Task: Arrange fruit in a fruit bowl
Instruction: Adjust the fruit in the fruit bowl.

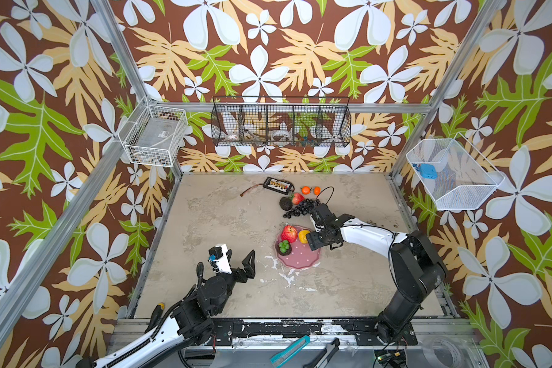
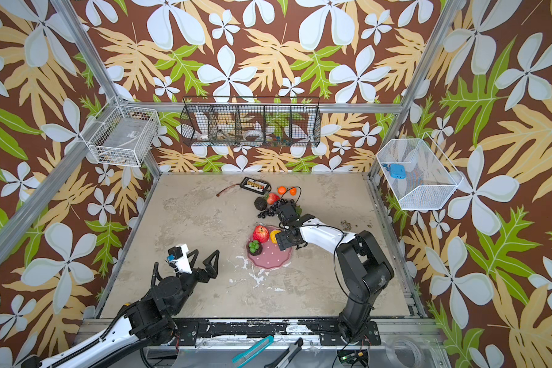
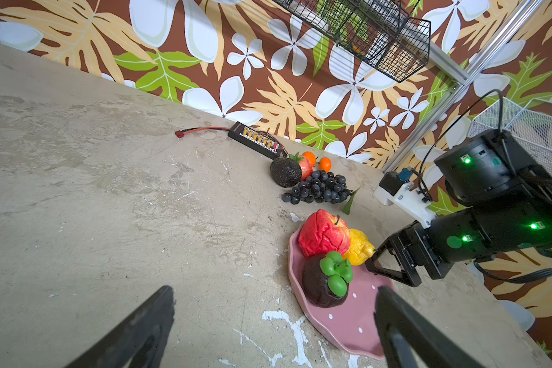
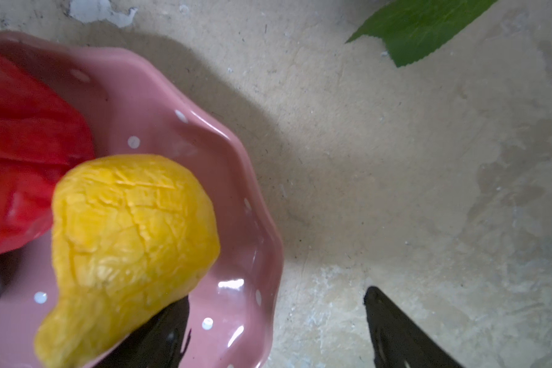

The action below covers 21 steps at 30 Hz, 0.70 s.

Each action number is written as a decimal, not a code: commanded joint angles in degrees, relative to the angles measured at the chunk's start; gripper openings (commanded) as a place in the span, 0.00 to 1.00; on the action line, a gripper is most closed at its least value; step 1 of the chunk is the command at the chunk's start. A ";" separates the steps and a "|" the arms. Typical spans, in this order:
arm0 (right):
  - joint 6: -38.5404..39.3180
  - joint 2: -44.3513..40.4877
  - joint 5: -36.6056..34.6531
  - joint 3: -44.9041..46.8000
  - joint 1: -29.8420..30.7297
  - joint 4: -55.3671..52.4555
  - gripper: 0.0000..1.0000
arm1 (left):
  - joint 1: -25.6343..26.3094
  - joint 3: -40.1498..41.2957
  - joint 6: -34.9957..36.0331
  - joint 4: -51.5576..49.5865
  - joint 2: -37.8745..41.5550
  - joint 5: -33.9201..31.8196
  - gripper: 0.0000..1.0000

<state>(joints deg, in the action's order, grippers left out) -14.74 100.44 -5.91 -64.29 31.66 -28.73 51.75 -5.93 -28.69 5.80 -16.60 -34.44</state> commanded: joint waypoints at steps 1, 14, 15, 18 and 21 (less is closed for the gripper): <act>-0.29 0.61 0.38 -0.81 -0.02 1.04 0.86 | -0.07 -0.04 0.03 1.14 0.08 -0.54 0.99; -0.02 1.95 -0.26 -2.76 -0.19 1.14 0.86 | -0.07 -0.04 0.03 1.13 0.08 -0.49 0.98; -0.02 1.91 -0.08 -2.85 -0.19 1.05 0.86 | -0.07 -0.04 0.03 1.10 0.08 -0.54 0.98; -0.02 1.31 0.15 -2.87 -0.20 0.62 0.86 | -0.11 -0.04 0.09 1.14 0.08 -0.59 0.98; 0.06 0.45 0.29 -2.38 -0.19 0.12 0.86 | -0.07 -0.04 0.04 1.21 0.08 -0.54 0.98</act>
<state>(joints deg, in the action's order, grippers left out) -14.76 101.65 -5.85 -66.83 31.40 -27.90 51.75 -5.93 -28.67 5.80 -16.60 -34.44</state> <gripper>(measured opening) 0.861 0.986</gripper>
